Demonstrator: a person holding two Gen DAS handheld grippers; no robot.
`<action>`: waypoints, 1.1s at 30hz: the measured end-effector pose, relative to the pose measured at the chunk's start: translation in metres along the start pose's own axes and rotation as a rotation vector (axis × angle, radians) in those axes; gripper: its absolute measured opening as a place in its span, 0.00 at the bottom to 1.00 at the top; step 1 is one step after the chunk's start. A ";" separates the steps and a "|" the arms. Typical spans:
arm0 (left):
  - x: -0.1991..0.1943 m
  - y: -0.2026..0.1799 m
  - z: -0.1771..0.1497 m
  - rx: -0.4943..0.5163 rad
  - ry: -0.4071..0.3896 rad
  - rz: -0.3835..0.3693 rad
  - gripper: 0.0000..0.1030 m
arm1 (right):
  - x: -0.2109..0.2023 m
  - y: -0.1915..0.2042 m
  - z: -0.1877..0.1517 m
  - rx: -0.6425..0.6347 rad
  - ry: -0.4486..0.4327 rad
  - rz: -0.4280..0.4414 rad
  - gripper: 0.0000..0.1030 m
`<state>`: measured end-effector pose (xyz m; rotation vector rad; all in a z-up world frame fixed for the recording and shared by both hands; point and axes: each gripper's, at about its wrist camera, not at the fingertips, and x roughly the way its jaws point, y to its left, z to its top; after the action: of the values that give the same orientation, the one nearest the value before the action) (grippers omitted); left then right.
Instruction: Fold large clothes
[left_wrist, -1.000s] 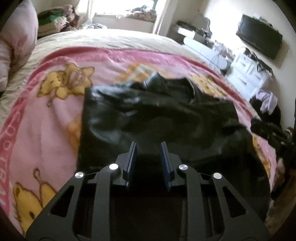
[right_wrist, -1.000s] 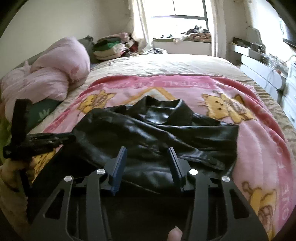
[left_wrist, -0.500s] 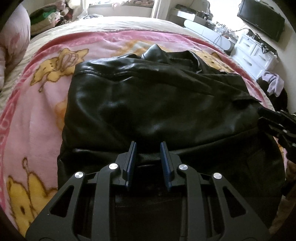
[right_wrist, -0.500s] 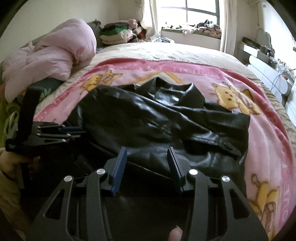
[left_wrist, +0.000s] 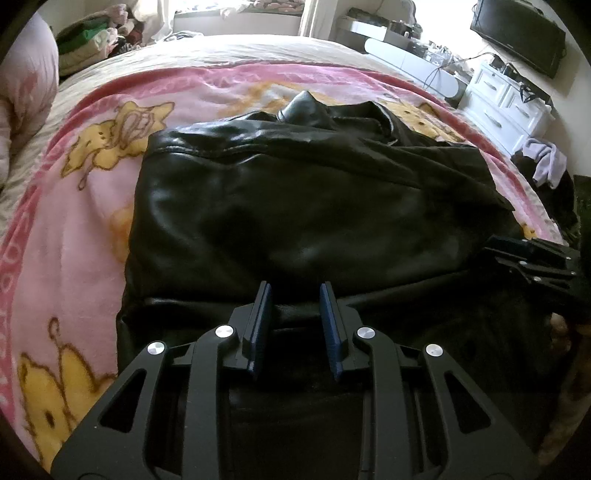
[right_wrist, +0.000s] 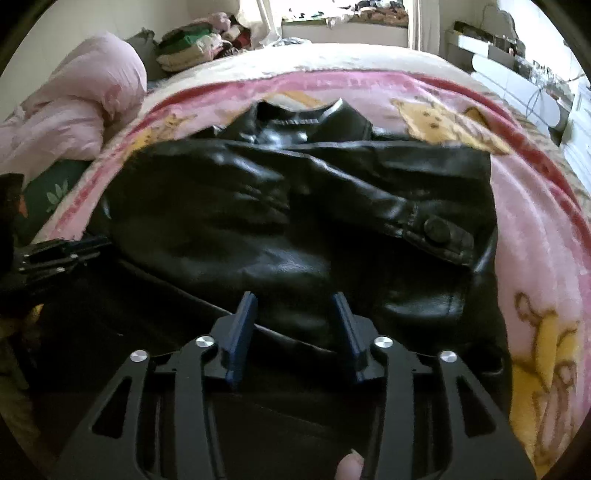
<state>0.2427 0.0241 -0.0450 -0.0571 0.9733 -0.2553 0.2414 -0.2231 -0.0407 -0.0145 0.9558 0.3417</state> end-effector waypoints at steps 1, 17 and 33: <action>-0.001 -0.001 0.001 -0.001 0.000 -0.002 0.19 | -0.003 0.001 0.001 0.000 -0.007 0.004 0.48; -0.028 -0.011 0.013 -0.011 -0.052 -0.050 0.63 | -0.053 0.004 0.014 0.034 -0.159 0.026 0.87; -0.059 -0.018 0.024 -0.019 -0.124 -0.016 0.91 | -0.084 0.017 0.018 0.034 -0.237 0.050 0.93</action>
<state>0.2277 0.0188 0.0190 -0.0966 0.8522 -0.2544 0.2070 -0.2277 0.0392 0.0797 0.7277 0.3641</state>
